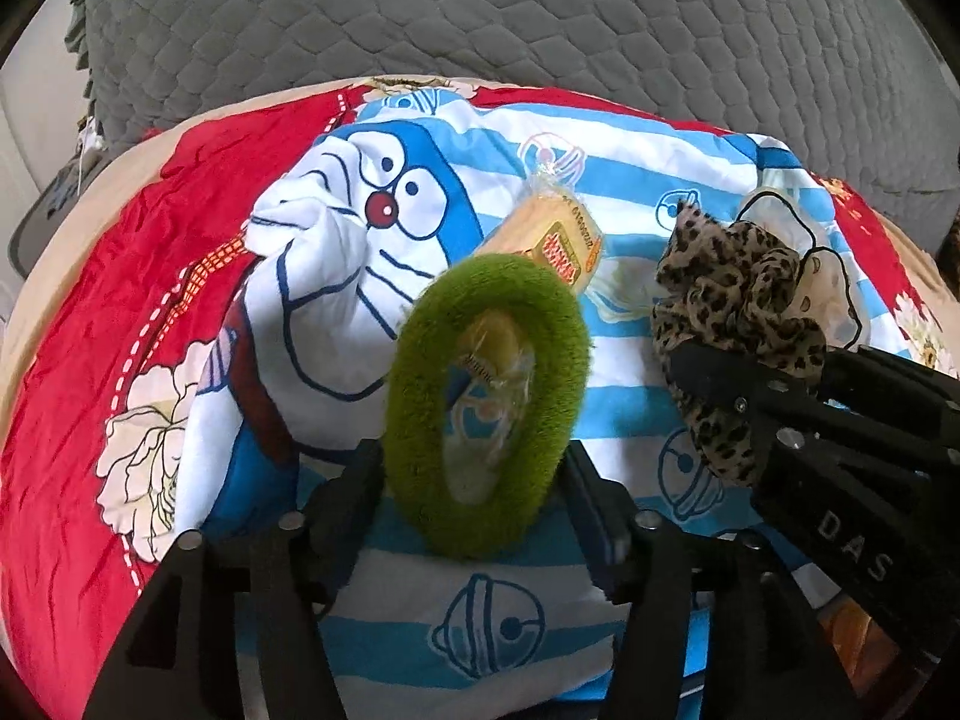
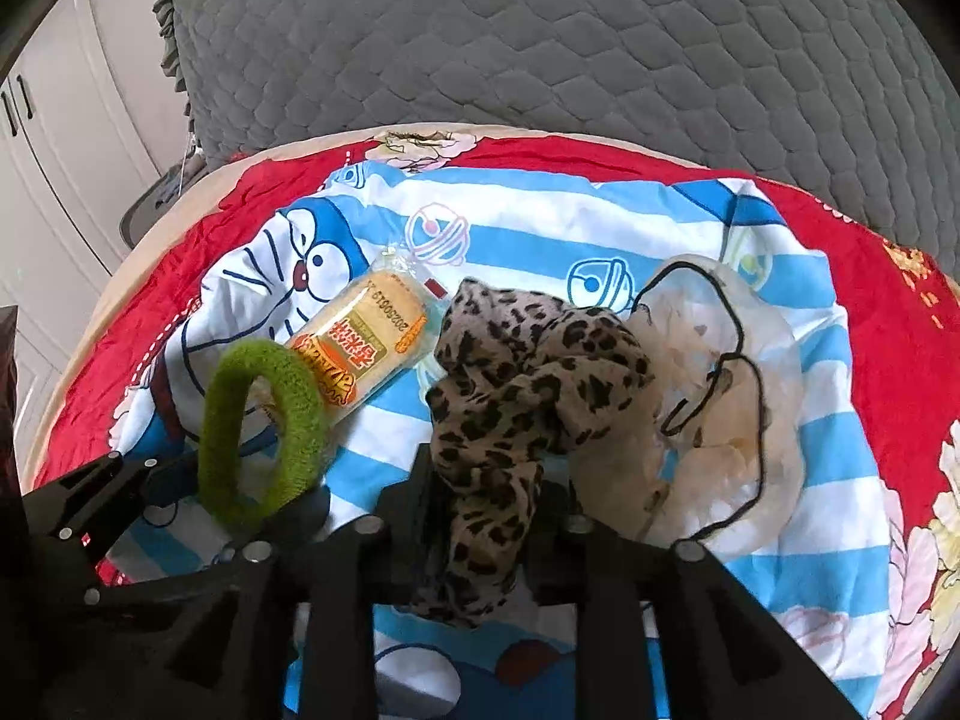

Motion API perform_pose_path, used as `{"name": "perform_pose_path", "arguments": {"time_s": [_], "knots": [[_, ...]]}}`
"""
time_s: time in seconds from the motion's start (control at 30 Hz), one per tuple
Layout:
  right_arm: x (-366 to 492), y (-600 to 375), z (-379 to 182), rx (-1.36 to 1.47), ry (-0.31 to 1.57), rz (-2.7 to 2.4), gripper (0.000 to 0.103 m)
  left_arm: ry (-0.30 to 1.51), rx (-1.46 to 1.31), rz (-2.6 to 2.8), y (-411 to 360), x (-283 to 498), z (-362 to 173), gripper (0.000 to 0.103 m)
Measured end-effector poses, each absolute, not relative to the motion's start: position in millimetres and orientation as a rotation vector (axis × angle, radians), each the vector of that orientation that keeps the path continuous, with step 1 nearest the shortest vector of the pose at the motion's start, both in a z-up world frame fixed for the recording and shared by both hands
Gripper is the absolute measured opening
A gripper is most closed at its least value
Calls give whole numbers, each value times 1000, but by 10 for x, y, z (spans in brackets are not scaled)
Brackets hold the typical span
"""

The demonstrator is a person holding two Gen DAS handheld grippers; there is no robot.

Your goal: Organize objects

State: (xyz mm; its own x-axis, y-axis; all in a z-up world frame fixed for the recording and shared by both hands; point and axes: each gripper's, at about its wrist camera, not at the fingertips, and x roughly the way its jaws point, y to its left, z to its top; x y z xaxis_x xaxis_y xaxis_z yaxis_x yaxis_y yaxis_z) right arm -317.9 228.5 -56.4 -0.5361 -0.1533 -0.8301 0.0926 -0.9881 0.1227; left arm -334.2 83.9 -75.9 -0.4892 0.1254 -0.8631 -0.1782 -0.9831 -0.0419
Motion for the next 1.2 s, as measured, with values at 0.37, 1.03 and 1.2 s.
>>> {"name": "perform_pose_path", "arguments": {"time_s": [0.37,1.03,1.2], "knots": [[-3112,2348,-443,1416,-144,-2645,53,60,-1487,2570,783,-3264,-709,76],[-2896,2419,-152,1376,-174,-2661,67,18,-1497,2576,667,-3118,-540,78],[-2826,2417,-130,1378,-177,-2659,68,-2,-1509,2579,631,-3093,-513,79]]}}
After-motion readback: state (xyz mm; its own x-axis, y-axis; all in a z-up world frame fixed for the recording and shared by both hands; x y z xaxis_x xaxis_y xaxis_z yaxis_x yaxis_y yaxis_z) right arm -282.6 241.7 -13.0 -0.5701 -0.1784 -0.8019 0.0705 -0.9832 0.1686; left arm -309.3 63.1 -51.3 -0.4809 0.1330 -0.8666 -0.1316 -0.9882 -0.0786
